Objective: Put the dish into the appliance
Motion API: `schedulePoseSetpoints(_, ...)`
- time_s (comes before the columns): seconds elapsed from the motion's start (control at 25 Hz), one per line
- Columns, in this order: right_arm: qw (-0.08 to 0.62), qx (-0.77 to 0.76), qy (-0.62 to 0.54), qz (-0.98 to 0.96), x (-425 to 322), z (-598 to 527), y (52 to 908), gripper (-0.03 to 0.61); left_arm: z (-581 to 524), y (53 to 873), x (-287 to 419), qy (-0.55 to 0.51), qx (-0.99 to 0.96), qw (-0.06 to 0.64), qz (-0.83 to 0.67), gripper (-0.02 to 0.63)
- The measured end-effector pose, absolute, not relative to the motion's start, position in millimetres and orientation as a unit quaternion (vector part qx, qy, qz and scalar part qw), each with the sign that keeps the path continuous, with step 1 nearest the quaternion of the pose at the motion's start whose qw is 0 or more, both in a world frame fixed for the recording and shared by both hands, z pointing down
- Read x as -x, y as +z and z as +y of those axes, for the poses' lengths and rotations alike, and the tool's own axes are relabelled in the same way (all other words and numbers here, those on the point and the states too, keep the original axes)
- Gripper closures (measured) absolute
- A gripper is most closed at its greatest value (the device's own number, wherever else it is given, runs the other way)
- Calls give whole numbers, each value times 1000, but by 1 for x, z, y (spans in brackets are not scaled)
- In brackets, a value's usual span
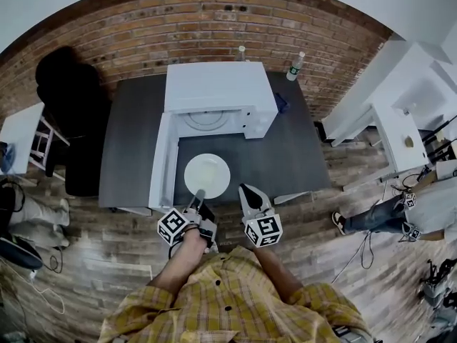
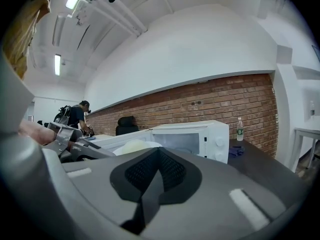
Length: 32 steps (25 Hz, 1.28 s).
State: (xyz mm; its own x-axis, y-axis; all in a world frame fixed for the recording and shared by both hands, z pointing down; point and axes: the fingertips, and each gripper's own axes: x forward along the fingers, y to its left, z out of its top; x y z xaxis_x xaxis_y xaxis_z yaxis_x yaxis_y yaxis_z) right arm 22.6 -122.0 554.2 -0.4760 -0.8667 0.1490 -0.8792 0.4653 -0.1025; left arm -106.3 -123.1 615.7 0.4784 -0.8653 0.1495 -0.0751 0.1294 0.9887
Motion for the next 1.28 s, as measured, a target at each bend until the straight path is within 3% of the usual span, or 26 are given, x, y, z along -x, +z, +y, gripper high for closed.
schedulePoseSetpoints(0.56,68,-501,79,-859,-30,-167,563,575,-164,619,94,-310,-577,635,-410,604)
schedulePoseSetpoints(1.28,54,-468,87,-878,-41,-240,568,575,-248,645,82,-342,-541,635,-432,606)
